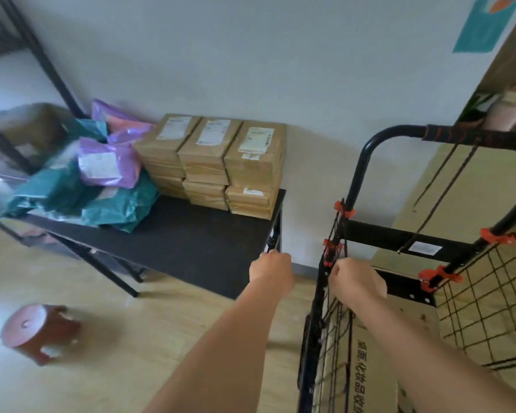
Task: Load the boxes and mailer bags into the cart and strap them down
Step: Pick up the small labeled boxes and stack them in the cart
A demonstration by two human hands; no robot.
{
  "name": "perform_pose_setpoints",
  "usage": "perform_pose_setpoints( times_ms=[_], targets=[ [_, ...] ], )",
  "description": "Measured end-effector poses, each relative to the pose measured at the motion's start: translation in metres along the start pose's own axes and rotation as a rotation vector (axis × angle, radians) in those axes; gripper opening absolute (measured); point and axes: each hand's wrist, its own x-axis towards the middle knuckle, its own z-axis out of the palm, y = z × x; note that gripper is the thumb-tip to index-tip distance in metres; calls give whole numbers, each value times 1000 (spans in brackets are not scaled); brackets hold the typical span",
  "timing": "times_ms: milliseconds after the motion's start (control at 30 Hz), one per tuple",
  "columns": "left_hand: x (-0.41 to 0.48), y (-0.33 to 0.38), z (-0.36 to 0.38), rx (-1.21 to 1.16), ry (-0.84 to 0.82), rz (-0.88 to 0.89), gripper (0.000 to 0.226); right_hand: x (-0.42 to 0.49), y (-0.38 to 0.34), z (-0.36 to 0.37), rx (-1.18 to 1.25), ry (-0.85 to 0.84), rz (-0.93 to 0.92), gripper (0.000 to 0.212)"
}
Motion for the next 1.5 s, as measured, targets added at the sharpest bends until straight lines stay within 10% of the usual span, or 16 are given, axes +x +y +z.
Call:
perform_pose_setpoints(
  times_ms=[633, 1500],
  targets=[
    [-37, -242, -56, -185, 94, -126, 34, -70, -253, 21, 48, -42, -133, 19],
    [130, -312, -202, -191, 400, -293, 20, 113, -397, -80, 300, 142, -292, 19]
  ],
)
